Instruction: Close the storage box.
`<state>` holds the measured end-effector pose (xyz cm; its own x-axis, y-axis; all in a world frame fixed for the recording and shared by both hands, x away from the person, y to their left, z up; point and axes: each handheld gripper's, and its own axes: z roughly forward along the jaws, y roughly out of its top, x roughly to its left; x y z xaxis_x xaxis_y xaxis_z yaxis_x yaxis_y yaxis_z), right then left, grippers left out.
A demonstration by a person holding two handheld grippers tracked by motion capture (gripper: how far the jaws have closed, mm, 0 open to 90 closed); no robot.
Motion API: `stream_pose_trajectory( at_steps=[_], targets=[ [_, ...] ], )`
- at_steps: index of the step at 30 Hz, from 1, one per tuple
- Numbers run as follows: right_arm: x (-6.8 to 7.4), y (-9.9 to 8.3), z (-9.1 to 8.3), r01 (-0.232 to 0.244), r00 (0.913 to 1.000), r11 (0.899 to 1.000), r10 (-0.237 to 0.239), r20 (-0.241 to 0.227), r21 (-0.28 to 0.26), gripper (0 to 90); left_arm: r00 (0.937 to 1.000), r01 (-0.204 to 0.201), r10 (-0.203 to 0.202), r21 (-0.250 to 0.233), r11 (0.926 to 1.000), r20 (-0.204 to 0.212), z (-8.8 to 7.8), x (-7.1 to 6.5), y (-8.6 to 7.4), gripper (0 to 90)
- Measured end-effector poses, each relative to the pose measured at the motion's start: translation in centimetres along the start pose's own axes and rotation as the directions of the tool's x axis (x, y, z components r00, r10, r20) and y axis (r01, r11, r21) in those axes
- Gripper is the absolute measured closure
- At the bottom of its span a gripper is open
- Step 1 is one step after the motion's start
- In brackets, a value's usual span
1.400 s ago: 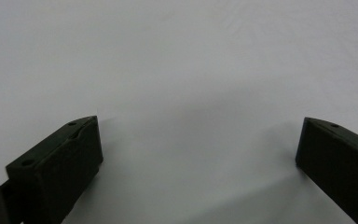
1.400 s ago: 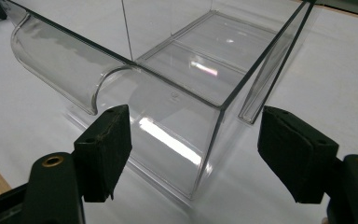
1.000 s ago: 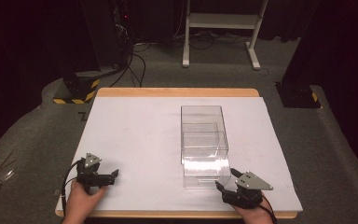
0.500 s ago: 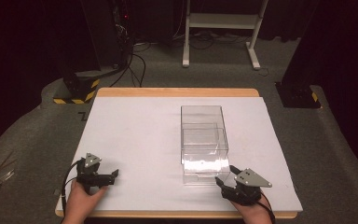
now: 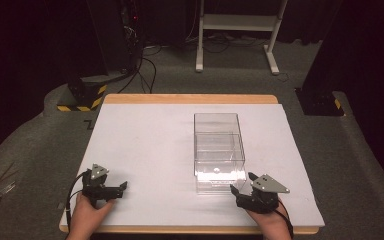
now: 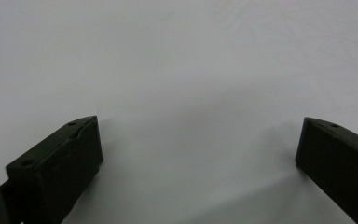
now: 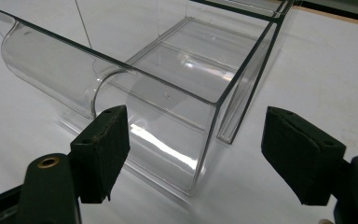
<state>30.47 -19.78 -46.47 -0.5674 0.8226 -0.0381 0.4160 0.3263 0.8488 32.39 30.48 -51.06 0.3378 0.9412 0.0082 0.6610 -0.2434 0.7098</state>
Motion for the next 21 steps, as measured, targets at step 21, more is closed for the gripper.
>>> stream_pose_trajectory(
  at_steps=[21],
  targets=[
    [-1.3,1.3,2.1,-0.031,0.9994,0.999,0.031,0.018,0.008,23.1,1.0,0.0,0.0,0.0,1.0,0.0,0.0,0.0,0.0,0.6]
  ],
)
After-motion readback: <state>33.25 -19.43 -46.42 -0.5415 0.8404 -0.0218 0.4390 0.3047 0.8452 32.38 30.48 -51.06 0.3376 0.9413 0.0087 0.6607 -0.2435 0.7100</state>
